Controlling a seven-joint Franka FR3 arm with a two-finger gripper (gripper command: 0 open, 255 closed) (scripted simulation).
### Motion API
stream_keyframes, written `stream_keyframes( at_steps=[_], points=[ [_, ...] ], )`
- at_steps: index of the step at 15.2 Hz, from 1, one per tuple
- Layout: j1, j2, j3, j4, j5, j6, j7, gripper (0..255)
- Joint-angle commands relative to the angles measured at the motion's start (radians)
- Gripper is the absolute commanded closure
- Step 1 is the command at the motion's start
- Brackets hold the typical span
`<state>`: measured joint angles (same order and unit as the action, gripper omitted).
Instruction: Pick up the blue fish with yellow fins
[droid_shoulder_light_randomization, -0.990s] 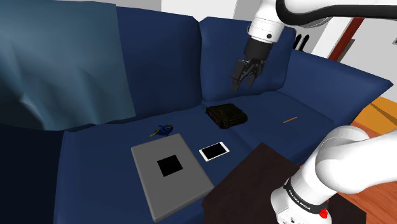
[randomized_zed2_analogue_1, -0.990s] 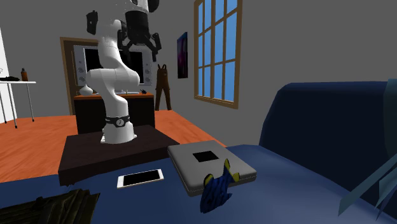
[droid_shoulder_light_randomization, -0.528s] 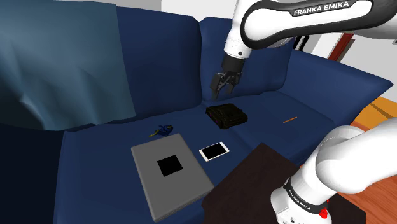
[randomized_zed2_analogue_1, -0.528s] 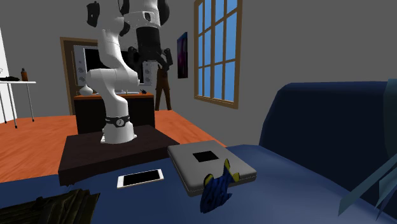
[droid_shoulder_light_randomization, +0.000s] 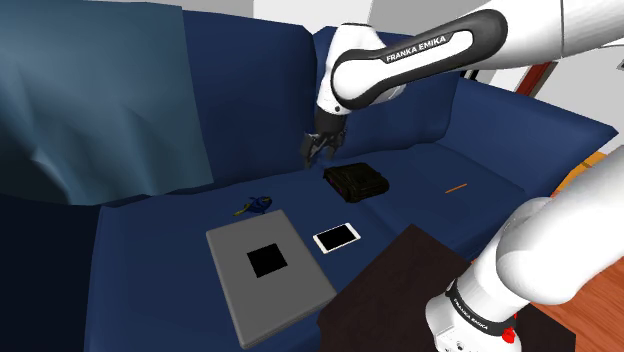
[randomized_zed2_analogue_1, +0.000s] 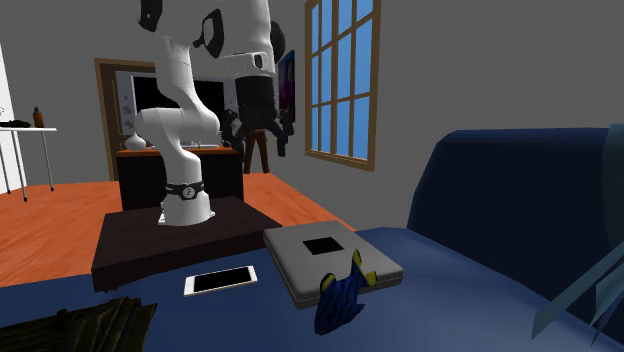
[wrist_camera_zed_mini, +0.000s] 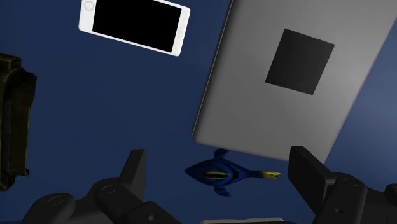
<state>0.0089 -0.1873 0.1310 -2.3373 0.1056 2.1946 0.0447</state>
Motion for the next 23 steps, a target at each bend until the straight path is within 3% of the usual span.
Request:
stream_keyframes(
  at_steps=[1,12,23],
  points=[
    [0.003,0.079,0.008,0.033,-0.009,0.049,0.006,0],
    [0.033,0.511,0.018,0.307,-0.092,0.213,0.042,0],
    [0.095,0.947,-0.006,0.747,-0.156,0.216,0.055,0]
  ],
)
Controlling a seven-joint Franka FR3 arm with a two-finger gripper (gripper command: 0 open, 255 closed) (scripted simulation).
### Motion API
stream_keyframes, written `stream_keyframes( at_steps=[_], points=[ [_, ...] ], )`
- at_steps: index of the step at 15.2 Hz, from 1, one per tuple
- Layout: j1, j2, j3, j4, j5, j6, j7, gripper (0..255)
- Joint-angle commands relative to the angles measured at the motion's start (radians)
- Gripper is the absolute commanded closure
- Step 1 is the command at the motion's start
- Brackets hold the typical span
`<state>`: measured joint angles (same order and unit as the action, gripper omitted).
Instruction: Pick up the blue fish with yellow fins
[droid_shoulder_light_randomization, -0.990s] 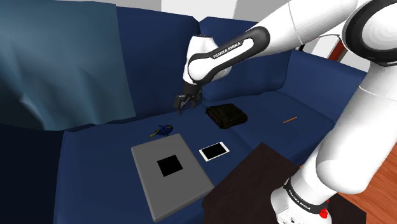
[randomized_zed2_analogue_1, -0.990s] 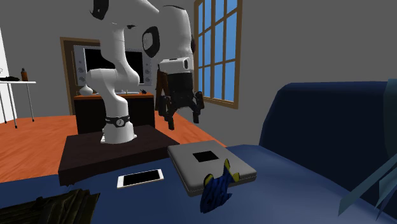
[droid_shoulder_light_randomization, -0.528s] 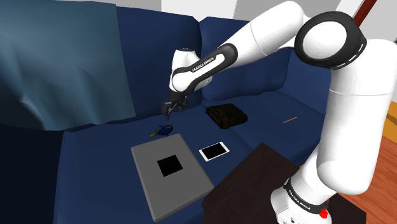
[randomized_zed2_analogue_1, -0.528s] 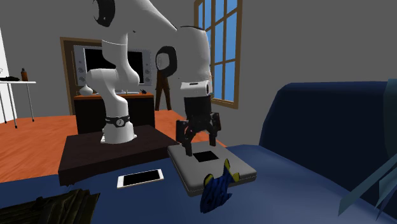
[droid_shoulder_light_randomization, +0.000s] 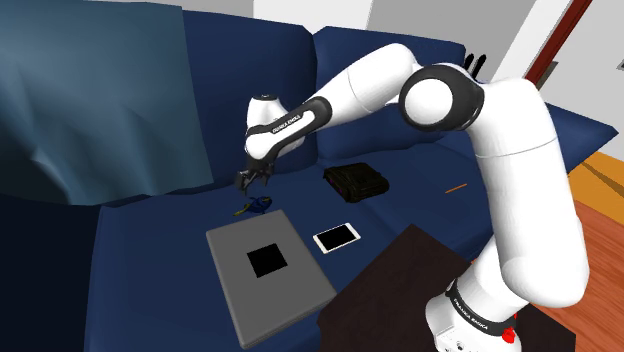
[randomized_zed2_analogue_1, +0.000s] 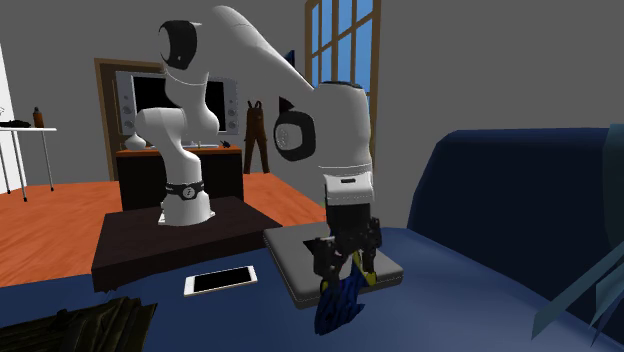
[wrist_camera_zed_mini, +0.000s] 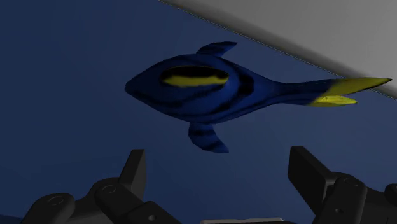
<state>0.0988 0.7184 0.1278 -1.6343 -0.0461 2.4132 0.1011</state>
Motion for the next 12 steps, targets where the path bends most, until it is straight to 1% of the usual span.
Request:
stream_keyframes(
  at_steps=[1,9,10,12],
  points=[
    [0.006,0.051,-0.003,0.046,-0.005,0.006,-0.001,0],
    [0.010,0.117,-0.009,0.063,-0.010,0.054,-0.001,0],
    [0.011,0.120,-0.009,0.070,-0.010,0.051,0.000,255],
    [0.011,0.119,-0.009,0.068,-0.010,0.052,-0.001,255]
  ],
)
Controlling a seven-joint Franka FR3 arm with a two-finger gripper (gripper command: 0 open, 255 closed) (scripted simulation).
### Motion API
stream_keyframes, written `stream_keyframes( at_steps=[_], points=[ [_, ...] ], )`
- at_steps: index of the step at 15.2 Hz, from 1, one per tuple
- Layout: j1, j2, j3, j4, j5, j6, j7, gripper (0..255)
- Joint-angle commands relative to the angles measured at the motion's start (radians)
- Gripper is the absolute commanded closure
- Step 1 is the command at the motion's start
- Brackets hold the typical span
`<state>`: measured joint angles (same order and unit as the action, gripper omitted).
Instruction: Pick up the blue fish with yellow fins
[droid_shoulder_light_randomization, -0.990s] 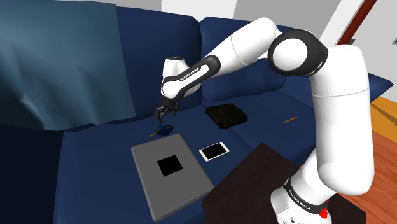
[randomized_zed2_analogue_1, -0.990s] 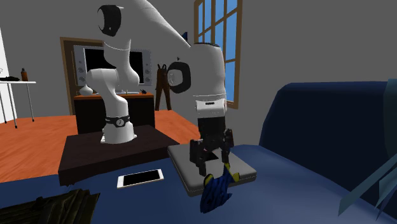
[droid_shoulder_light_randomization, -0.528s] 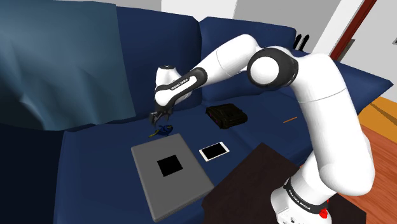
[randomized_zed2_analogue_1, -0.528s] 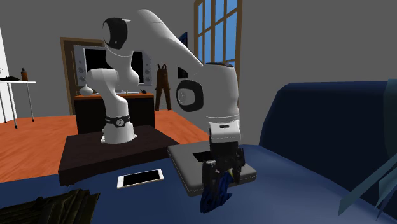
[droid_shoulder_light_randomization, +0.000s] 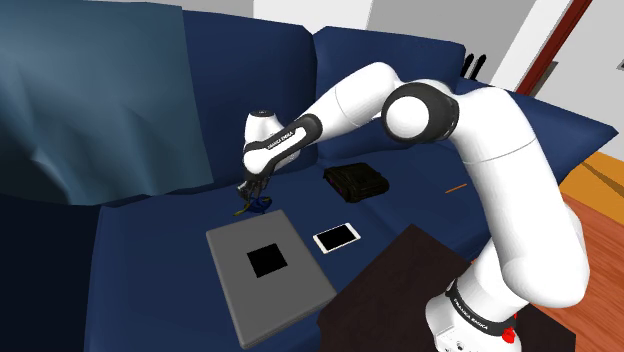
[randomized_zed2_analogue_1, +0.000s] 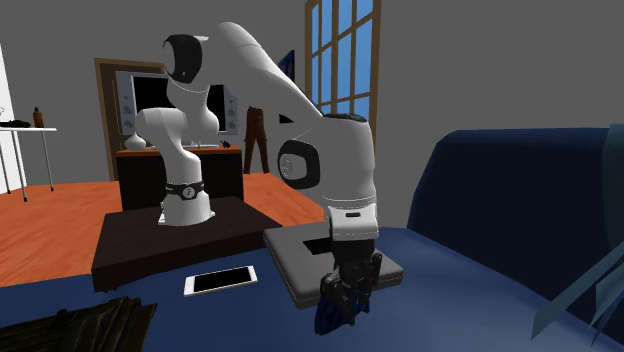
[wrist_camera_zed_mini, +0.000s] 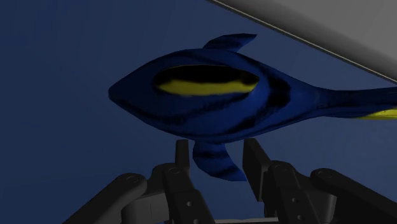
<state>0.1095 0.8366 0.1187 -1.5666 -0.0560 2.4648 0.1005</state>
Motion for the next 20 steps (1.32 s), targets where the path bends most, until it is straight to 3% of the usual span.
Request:
stream_keyframes(
  at_steps=[1,7,20],
  points=[
    [0.000,0.001,0.000,0.000,0.000,0.000,0.000,255],
    [0.000,-0.001,0.000,-0.004,0.000,0.003,0.000,255],
    [-0.009,-0.127,0.011,-0.029,0.010,-0.098,-0.001,255]
  ],
)
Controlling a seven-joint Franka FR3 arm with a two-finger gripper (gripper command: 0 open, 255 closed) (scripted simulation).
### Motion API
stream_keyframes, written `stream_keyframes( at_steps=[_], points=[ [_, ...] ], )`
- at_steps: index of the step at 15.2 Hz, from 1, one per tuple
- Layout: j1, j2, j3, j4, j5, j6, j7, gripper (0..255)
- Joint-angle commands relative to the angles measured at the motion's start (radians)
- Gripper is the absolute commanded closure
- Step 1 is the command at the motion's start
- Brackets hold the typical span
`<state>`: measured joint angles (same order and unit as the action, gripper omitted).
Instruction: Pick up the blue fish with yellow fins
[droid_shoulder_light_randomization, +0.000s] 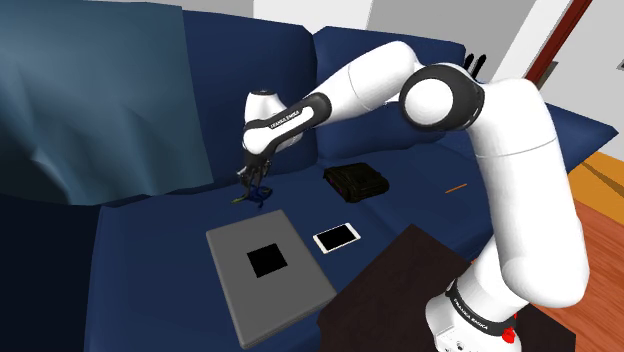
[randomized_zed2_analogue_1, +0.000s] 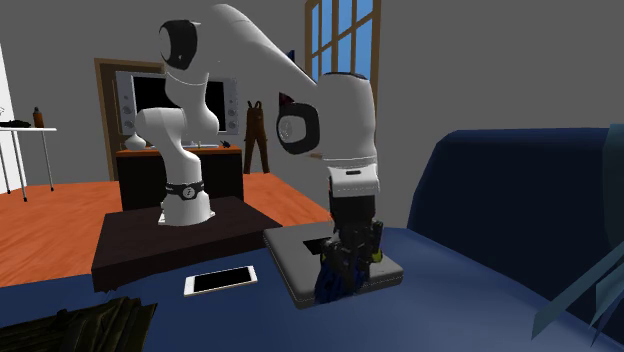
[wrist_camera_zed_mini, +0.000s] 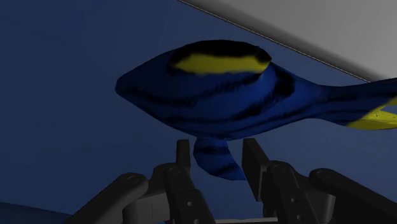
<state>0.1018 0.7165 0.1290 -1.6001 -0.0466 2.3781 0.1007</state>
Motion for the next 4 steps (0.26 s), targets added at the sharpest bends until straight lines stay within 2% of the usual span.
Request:
stream_keyframes(
  at_steps=[1,4],
  points=[
    [-0.002,-0.016,0.002,0.004,0.002,-0.020,-0.001,255],
    [-0.002,-0.026,0.002,0.004,0.003,-0.030,-0.001,255]
  ],
)
